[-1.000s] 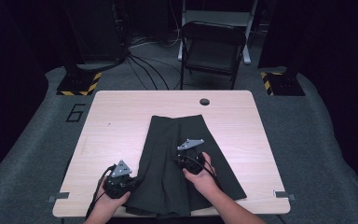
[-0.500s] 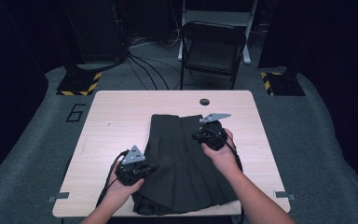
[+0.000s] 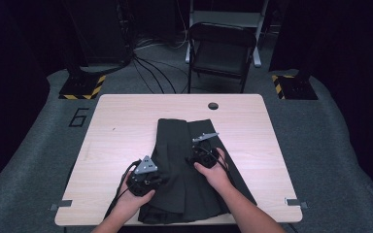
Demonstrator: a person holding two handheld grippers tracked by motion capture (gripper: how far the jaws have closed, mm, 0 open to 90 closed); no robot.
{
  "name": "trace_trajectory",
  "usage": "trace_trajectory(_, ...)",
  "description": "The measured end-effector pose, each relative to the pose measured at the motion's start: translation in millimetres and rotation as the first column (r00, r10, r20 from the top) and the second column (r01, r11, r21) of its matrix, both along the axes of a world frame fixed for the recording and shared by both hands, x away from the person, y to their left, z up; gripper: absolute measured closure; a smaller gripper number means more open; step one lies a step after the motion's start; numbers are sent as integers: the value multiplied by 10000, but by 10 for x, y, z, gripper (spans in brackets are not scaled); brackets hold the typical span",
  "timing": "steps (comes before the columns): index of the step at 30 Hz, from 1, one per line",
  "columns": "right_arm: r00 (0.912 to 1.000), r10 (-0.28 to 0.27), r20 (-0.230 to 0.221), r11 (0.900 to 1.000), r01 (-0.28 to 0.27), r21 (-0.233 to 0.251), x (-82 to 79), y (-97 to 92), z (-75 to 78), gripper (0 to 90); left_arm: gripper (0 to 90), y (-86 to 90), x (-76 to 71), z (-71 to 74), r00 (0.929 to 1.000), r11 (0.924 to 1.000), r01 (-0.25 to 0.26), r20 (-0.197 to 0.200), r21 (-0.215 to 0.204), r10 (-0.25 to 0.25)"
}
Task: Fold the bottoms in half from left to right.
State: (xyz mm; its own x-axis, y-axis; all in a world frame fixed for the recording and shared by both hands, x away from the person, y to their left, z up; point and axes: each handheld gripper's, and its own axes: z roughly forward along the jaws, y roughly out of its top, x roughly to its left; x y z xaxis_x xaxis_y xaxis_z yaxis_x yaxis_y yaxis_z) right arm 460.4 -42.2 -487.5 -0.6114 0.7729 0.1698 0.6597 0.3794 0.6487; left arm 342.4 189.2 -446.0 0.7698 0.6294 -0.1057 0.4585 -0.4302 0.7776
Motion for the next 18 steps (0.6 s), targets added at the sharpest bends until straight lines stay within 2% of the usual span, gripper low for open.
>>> trace_trajectory(1,10000,0,0,10000,0,0,0,0,0,494,892,20,0,-5,9999,10000,82,-76,-8,-82)
trace_trajectory(2,9995,-142,-273,9996,148,228,72,24,-57,653,892,34,-6,-19,10000,10000,4,-51,-49,-4)
trace_trajectory(3,9995,-142,-273,9996,148,228,72,24,-57,653,892,46,-9,-25,10000,10000,-8,-55,-38,8)
trace_trajectory(4,9995,-86,-287,9998,91,159,80,35,-63,709,892,66,-14,-31,9999,10000,-25,-103,-15,25)
trace_trajectory(5,10000,18,59,9997,-16,-226,68,83,-38,797,892,91,-18,-37,9999,10000,-30,-127,-80,29)
trace_trajectory(6,10000,18,59,9997,-16,-226,68,83,-38,797,892,91,-18,-37,9999,10000,-30,-127,-80,29)
trace_trajectory(10,9968,305,738,9976,-257,-650,10,119,107,824,892,129,-38,2,9999,9998,-140,-14,-157,140)
trace_trajectory(11,9956,255,897,9979,-200,-618,-13,114,172,826,892,147,-43,29,9999,9998,-106,0,-171,106)
trace_trajectory(12,9932,254,1133,9989,-208,-419,-50,82,331,827,892,151,-48,44,9999,9996,-166,21,-219,167)
trace_trajectory(13,9932,254,1133,9989,-208,-419,-50,82,331,827,892,159,-49,64,9998,9995,-157,79,-285,159)
trace_trajectory(14,9876,271,1548,9994,-236,-242,-88,31,513,828,892,170,-52,114,9998,9991,-152,112,-405,156)
trace_trajectory(15,9876,271,1548,9994,-236,-242,-88,31,513,828,891,170,-52,114,9998,9991,-152,112,-405,156)
trace_trajectory(16,9870,264,1588,9994,-225,-259,-110,7,613,828,891,164,-49,134,9997,9987,-143,195,-484,153)
trace_trajectory(17,9837,318,1771,9992,-272,-285,-119,-18,699,828,892,148,-48,162,9999,9983,-61,122,-582,68)
trace_trajectory(18,9800,251,1974,9989,-169,-427,-140,-49,796,829,892,122,-44,176,9997,9981,-47,223,-612,60)
